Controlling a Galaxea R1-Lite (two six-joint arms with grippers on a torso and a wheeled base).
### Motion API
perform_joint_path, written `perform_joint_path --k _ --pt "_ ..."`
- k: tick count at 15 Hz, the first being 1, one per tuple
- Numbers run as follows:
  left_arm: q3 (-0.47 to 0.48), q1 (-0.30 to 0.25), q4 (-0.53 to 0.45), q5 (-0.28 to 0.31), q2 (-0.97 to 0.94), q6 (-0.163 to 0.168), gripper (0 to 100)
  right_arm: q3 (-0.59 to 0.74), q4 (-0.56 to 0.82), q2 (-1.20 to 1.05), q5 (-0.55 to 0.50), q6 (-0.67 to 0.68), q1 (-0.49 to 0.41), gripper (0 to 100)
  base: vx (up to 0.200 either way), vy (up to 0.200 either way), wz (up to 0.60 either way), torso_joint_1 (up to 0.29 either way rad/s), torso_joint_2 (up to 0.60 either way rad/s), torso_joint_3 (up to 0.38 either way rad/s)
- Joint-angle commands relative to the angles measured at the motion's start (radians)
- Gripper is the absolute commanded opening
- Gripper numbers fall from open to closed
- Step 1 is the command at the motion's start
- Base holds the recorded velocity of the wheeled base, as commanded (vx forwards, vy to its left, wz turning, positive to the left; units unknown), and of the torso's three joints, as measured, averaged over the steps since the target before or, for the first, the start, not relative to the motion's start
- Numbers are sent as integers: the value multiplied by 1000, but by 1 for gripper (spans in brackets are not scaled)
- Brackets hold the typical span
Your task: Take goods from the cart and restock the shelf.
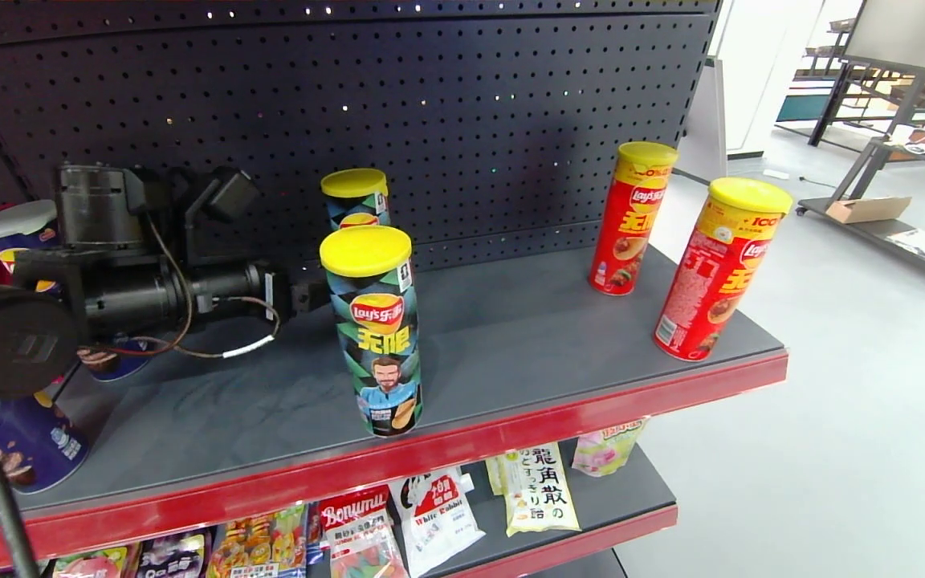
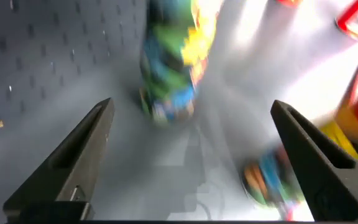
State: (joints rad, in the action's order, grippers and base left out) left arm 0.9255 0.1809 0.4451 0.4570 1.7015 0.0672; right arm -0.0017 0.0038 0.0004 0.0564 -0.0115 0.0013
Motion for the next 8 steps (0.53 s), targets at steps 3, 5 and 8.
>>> perform_joint_path --k 3,5,8 --pt "-215 -23 0 -4 -220 2 100 0 1 0 0 -1 0 100 0 0 0 0 0 0" --pt "-318 -23 -63 -3 -376 0 100 0 1 0 0 -1 0 100 0 0 0 0 0 0" --pt "-356 -58 -462 -4 -776 5 100 0 1 0 0 -1 0 100 0 0 0 0 0 0"
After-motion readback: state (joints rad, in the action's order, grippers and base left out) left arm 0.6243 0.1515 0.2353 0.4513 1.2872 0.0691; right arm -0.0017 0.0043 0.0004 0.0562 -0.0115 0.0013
